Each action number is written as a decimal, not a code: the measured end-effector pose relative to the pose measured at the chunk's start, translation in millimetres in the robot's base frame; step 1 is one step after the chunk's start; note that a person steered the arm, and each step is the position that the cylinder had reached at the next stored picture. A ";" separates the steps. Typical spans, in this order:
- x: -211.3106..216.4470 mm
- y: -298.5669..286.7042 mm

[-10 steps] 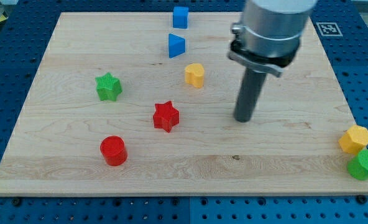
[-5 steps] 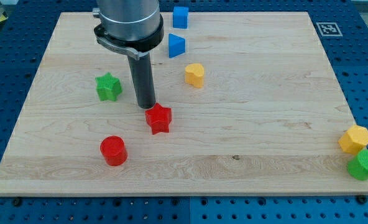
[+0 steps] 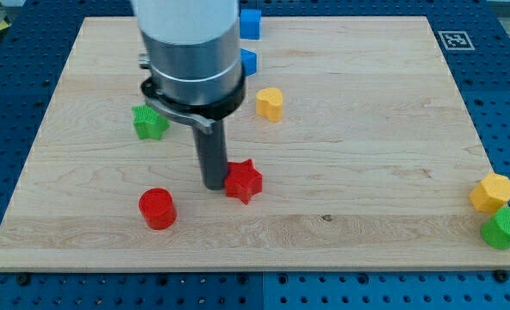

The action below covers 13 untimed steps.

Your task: Push the red star into the green circle

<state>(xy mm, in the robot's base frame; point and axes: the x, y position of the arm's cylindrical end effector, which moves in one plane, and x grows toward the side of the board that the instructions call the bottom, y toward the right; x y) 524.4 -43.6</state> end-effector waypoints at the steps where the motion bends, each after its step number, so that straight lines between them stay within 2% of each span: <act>1: 0.3 26.2; 6: 30.6 148.9; 13: 38.2 202.7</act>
<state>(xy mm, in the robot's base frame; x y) 562.6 159.1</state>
